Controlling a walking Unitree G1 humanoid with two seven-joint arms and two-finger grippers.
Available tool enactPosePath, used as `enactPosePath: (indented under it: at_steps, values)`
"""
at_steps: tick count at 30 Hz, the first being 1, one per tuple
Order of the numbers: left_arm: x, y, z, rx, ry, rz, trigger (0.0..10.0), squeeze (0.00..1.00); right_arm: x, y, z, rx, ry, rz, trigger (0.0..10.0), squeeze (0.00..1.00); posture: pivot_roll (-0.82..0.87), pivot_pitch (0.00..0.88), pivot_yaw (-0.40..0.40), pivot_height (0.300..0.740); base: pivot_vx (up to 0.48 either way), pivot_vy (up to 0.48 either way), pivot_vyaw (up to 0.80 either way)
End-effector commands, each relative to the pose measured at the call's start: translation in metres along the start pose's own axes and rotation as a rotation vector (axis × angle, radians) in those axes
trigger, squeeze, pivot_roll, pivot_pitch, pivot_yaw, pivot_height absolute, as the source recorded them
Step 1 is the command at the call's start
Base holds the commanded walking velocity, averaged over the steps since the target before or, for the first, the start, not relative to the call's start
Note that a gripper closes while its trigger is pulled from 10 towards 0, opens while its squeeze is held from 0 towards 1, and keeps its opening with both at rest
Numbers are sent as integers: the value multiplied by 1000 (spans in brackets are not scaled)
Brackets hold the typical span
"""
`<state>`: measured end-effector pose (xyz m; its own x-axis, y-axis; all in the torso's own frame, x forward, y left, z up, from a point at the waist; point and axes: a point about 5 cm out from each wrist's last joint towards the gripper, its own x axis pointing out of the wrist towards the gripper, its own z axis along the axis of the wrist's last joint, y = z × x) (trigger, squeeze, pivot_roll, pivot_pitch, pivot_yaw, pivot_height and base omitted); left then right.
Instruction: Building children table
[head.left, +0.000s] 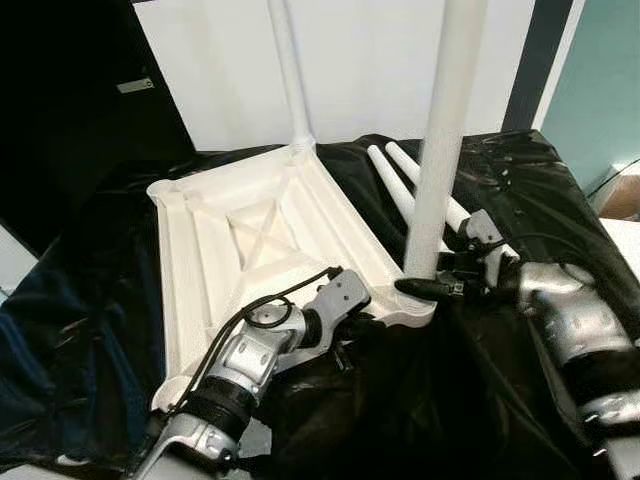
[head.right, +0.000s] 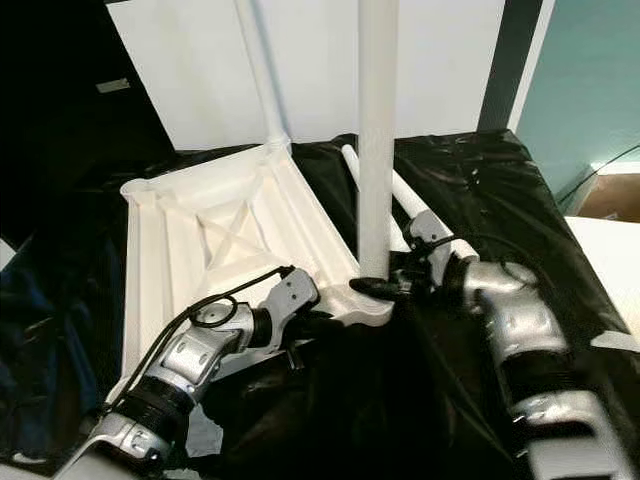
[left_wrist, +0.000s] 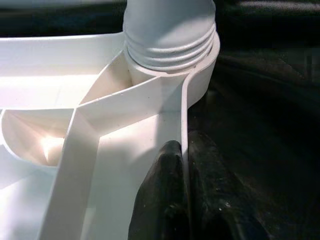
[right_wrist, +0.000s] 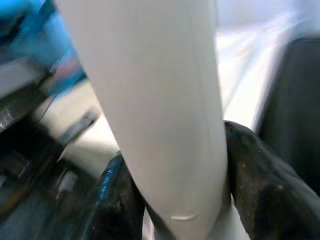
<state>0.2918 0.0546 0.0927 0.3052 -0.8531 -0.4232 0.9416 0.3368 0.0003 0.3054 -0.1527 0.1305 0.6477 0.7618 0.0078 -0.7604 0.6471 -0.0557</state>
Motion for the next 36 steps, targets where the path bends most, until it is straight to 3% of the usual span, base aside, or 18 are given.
enactPosePath:
  at_steps: [1, 4, 7, 10, 15, 16, 18, 19, 20, 22, 24, 25, 26, 27, 28, 29, 32, 36]
  values:
    - [8, -16, -40, -155, 96, -10, 10000, 0, 26, 28, 8, 85, -151, -12, 0, 0, -14, 0, 71, 740, 0, 0, 0]
    - [9, -16, -39, -149, 98, -17, 10000, 0, 28, 45, -1, 136, -214, -210, 0, 0, -15, 0, 69, 740, 0, 0, 0]
    - [9, -15, -39, -149, 99, -15, 10000, 0, 26, 45, -5, 148, -211, -269, 0, 0, -15, 0, 69, 740, 0, 0, 0]
    - [9, -15, -39, -145, 104, -20, 10000, 0, 9, 22, -7, 88, -209, -520, 0, 0, -25, 0, 77, 740, 0, 0, 0]
    - [10, -16, -38, -146, 101, -22, 10000, 0, 6, 22, -5, 49, -210, -556, 0, 0, -25, 0, 74, 740, 0, 0, 0]
    - [11, -16, -38, -146, 99, -22, 10000, 0, 8, 22, -5, 44, -199, -533, 6196, 0, -26, 0, 73, 740, 0, 0, 0]
    - [11, -16, -38, -146, 99, -22, 10000, 0, 8, 22, -5, 44, -199, -533, 6196, 0, -26, 0, 73, 740, 0, 0, 0]
    - [11, -16, -37, -147, 97, -21, 10000, 0, 9, 24, -4, 37, -193, -512, 10000, 0, -26, 0, 73, 740, 0, 0, 0]
    - [11, -15, -37, -147, 95, -21, 10000, 0, 11, 25, -1, 25, -193, -463, 10000, 1000, -27, 0, 71, 740, 0, 0, 0]
    - [11, -15, -37, -148, 95, -20, 10000, 0, 13, 25, 0, 0, -169, -379, 10000, 1000, -31, 0, 72, 740, 0, 0, 0]
    - [11, -15, -37, -148, 95, -20, 10000, 0, 13, 25, 0, 0, -169, -379, 10000, 1000, -31, 0, 72, 740, 0, 0, 0]
    - [11, -14, -37, -147, 95, -19, 10000, 0, 14, 22, 0, -30, -133, -282, 10000, 1000, -32, 0, 71, 740, 0, 0, 0]
    - [11, -14, -37, -147, 95, -18, 10000, 0, 15, 19, 1, -53, -93, -166, 10000, 0, -32, 0, 70, 740, 0, 0, 0]
    - [11, -14, -37, -147, 95, -18, 10000, 0, 15, 19, 1, -53, -93, -166, 10000, 0, -32, 0, 70, 740, 0, 0, 0]
    - [11, -14, -37, -147, 94, -17, 10000, 0, 13, 17, 2, -92, -44, -15, 10000, 0, -31, 0, 70, 740, 0, 0, 0]
    - [11, -14, -37, -147, 94, -17, 10000, 0, 13, 17, 2, -92, -44, -15, 10000, 0, -31, 0, 70, 740, 0, 0, 0]
    - [12, -14, -36, -148, 92, -15, 10000, 0, 8, 4, 6, -145, 47, 159, 10000, 0, -22, 0, 65, 740, 0, 0, 0]
    - [11, -14, -37, -150, 91, -10, 10000, 0, 3, -7, 8, -161, 124, 253, 10000, 0, -15, 0, 61, 740, 0, 0, 0]
